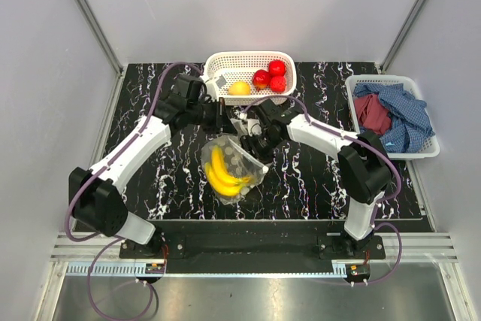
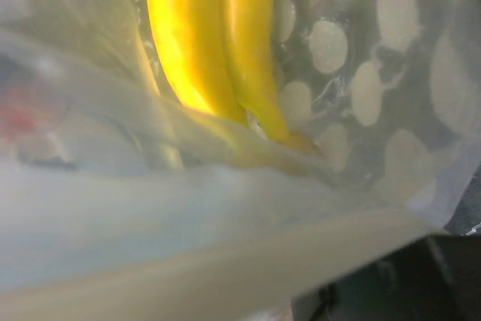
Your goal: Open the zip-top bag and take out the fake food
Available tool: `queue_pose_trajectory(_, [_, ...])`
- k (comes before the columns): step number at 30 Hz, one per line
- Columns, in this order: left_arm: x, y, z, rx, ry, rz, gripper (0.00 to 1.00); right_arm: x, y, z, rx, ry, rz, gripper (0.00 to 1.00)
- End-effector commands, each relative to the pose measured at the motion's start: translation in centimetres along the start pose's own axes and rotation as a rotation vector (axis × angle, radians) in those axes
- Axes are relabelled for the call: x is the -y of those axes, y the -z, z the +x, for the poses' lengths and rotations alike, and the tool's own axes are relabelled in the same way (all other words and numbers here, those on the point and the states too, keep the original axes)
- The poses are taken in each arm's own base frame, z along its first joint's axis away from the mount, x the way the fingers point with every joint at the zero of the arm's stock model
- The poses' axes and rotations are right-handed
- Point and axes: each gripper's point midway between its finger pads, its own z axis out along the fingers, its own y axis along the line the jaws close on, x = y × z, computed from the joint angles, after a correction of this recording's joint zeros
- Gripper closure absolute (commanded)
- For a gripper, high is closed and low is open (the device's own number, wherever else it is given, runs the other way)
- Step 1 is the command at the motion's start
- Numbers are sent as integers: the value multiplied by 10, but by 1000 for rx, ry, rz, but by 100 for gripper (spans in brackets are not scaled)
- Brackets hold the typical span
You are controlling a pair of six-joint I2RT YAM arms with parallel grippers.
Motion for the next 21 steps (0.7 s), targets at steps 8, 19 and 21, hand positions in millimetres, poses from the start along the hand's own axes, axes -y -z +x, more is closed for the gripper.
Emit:
queue_pose_trajectory(8, [-4,-11,-36,50,-20,1,100,-10,-3,19,24,49,-112,39])
queue_pose_trajectory(19, [-6,-11,-22,20,-15,17,100,10,-24,15,54,43,-38,30])
queue_pose_trajectory(21, [-8,-10,-13,8,-11,18,100,-2,-24,8,73,35,-93,30])
